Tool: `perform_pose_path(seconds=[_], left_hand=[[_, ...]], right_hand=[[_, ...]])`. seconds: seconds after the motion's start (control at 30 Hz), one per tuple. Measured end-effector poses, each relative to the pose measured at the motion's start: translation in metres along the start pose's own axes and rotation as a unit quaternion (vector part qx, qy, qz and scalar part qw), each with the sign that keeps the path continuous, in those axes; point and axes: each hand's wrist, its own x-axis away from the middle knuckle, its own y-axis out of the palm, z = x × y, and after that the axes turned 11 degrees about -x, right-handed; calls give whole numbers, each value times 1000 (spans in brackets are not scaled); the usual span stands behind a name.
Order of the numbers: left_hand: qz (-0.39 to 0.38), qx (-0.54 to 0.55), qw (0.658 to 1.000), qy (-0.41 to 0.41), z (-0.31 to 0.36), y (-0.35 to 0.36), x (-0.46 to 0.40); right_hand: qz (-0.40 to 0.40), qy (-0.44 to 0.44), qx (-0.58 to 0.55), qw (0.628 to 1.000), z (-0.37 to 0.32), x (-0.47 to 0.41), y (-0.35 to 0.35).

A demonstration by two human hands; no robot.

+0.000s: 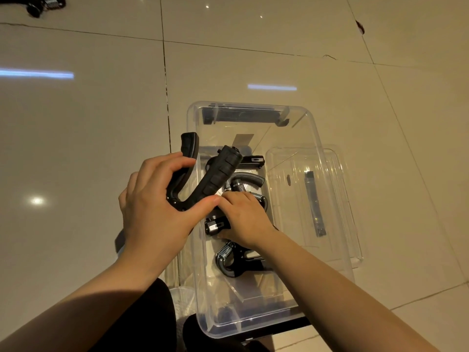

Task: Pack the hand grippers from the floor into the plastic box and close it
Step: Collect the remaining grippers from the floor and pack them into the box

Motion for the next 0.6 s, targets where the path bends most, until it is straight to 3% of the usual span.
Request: perform_pose_path(seconds=[0.2,0.27,0.37,0.43,0.5,0.6], left_hand=[[-1,-22,1000,5,0,-1,0],[-6,-29,1000,7,0,-1,1],[-11,-33,999,7,0,-2,0],[-15,-26,999,11,1,-3,-1],[-21,11,1000,17,1,-6,-1],[-49,56,997,17,1,-17,3]], right_hand=[[-39,27,-82,996,-5,3,-15],[52,72,-214,973,-12,11,-36],[201,92,-366,904,-30,35,-77],[242,24,-298,923,-40,45,-95],[253,-70,-125,957,-43,43,-98],[271,-146,-6,951,-43,34,-103]])
